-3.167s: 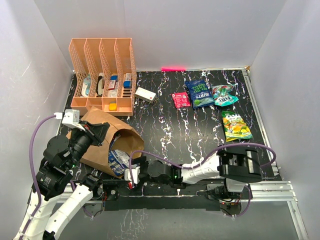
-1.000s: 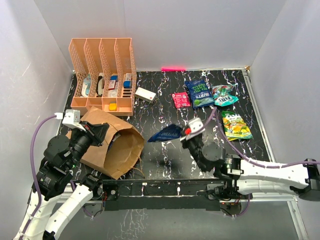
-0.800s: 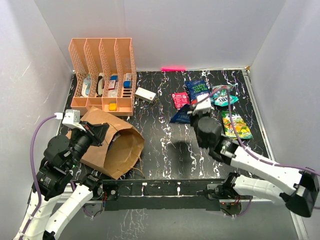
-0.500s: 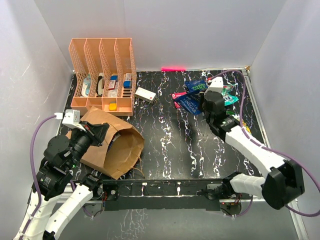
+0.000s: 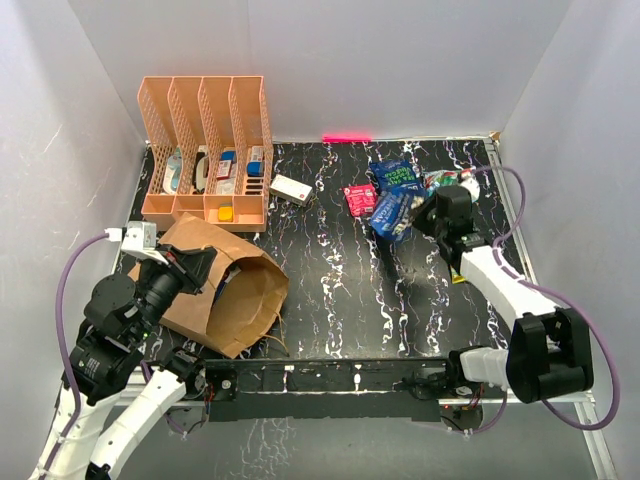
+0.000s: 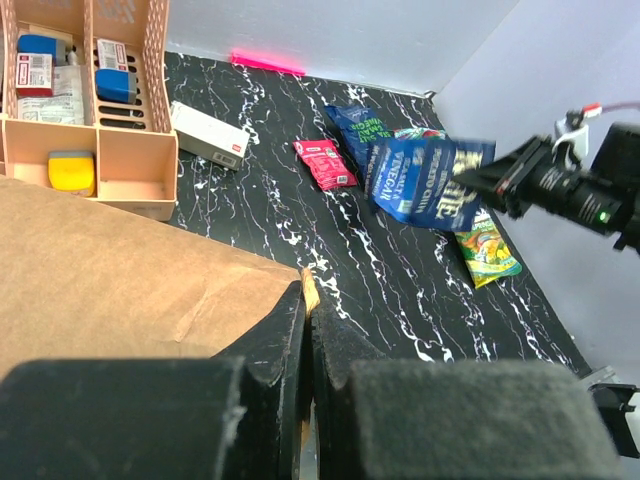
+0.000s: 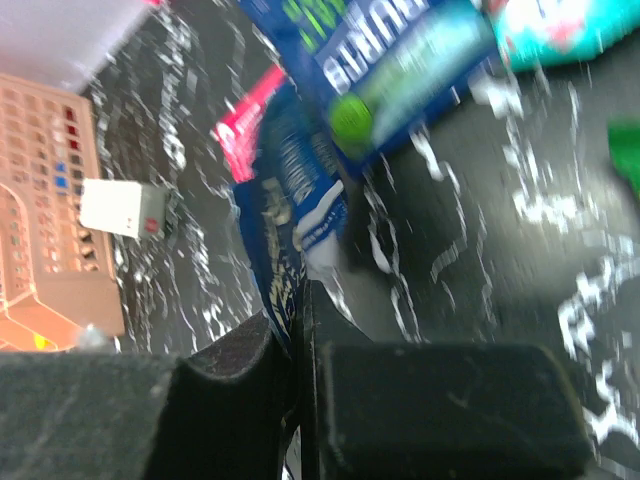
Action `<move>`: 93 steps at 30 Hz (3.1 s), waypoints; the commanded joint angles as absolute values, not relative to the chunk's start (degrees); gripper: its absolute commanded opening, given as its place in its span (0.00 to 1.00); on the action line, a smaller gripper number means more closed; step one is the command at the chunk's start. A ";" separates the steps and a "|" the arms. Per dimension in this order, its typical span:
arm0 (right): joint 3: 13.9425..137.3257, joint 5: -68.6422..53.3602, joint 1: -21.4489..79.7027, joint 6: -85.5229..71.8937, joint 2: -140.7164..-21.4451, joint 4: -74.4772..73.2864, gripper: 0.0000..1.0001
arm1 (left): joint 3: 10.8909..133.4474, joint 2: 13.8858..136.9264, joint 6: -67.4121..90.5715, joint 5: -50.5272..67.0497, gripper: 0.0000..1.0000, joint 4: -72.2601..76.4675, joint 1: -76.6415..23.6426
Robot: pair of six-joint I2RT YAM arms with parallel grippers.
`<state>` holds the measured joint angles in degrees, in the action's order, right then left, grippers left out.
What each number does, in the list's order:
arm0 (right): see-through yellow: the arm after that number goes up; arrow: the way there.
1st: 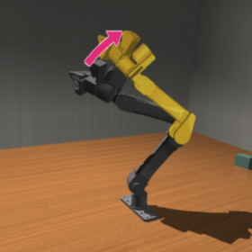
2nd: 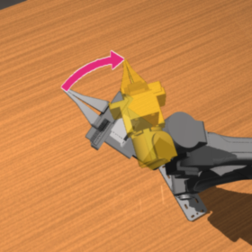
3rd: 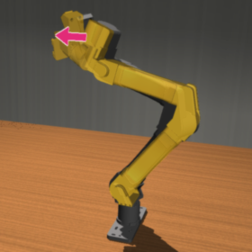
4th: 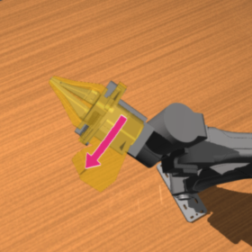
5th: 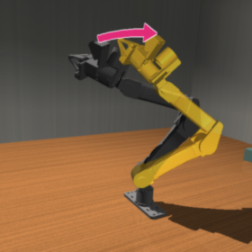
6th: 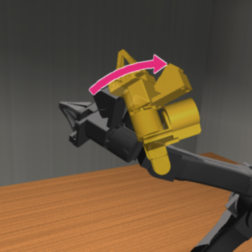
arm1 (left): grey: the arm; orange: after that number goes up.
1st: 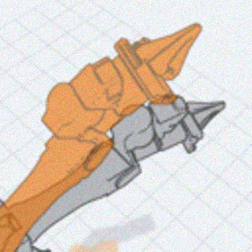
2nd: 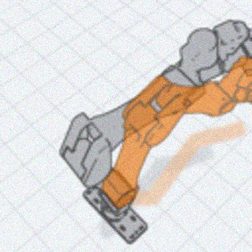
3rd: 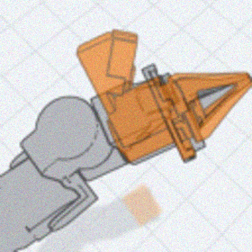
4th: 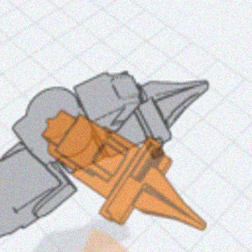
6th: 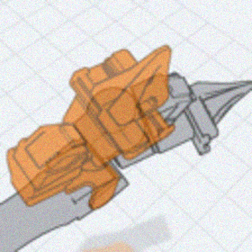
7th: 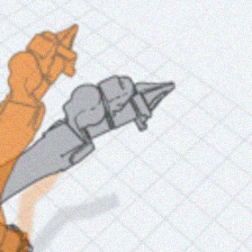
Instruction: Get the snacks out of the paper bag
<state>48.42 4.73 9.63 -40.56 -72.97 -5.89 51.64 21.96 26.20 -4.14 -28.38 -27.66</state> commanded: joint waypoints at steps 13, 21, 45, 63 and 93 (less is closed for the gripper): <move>23.43 23.79 7.05 -67.22 -57.09 -5.84 0.08 | 52.10 19.83 26.03 -5.92 0.00 -29.15 -27.91; 16.16 23.22 7.00 -71.20 -50.08 -4.98 0.10 | 51.82 19.68 26.02 -6.02 0.00 -28.91 -27.85; 20.92 23.93 6.93 -61.98 -25.34 -27.25 0.98 | 50.89 21.09 25.77 -3.87 0.00 -27.46 -27.79; 29.90 -29.72 7.23 -32.31 -42.69 -2.12 0.99 | 51.31 20.54 26.80 -3.44 0.00 -28.21 -27.86; 56.38 18.99 79.97 -12.57 -94.03 15.81 0.99 | 49.63 13.70 25.99 0.13 0.00 -31.67 -27.86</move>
